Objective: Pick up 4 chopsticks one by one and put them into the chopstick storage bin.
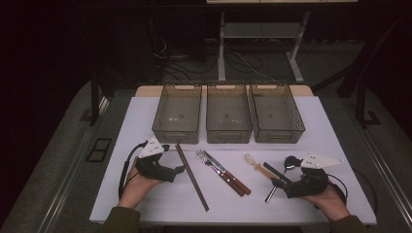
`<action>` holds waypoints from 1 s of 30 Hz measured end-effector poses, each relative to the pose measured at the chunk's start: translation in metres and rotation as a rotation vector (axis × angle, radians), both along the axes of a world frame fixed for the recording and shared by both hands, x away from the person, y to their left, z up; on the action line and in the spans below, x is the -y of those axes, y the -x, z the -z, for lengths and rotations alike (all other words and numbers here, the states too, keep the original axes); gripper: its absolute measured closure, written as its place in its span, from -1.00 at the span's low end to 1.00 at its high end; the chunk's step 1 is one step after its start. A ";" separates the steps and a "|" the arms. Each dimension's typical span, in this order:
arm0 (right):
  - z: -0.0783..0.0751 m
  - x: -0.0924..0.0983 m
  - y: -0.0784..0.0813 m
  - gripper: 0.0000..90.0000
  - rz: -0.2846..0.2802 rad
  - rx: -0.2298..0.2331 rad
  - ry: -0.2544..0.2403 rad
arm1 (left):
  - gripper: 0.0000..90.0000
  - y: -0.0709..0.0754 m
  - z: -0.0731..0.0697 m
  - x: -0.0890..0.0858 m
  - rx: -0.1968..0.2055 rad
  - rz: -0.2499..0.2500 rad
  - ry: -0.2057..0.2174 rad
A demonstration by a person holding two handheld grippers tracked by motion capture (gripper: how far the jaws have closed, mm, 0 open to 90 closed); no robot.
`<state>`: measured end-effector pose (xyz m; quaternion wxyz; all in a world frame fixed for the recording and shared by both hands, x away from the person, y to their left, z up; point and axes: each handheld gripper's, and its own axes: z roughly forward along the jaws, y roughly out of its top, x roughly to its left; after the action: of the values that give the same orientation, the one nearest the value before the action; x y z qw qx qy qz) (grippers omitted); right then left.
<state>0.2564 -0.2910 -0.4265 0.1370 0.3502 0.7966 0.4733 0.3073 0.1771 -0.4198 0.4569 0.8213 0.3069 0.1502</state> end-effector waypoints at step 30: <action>0.002 -0.004 -0.001 -0.91 0.004 -0.010 0.020 | -0.03 -0.036 0.004 0.005 -0.038 -0.166 -0.042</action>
<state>0.2575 -0.2873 -0.4289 0.1376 0.3529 0.8012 0.4633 0.3431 0.1721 -0.4240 0.4198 0.8050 0.3794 0.1785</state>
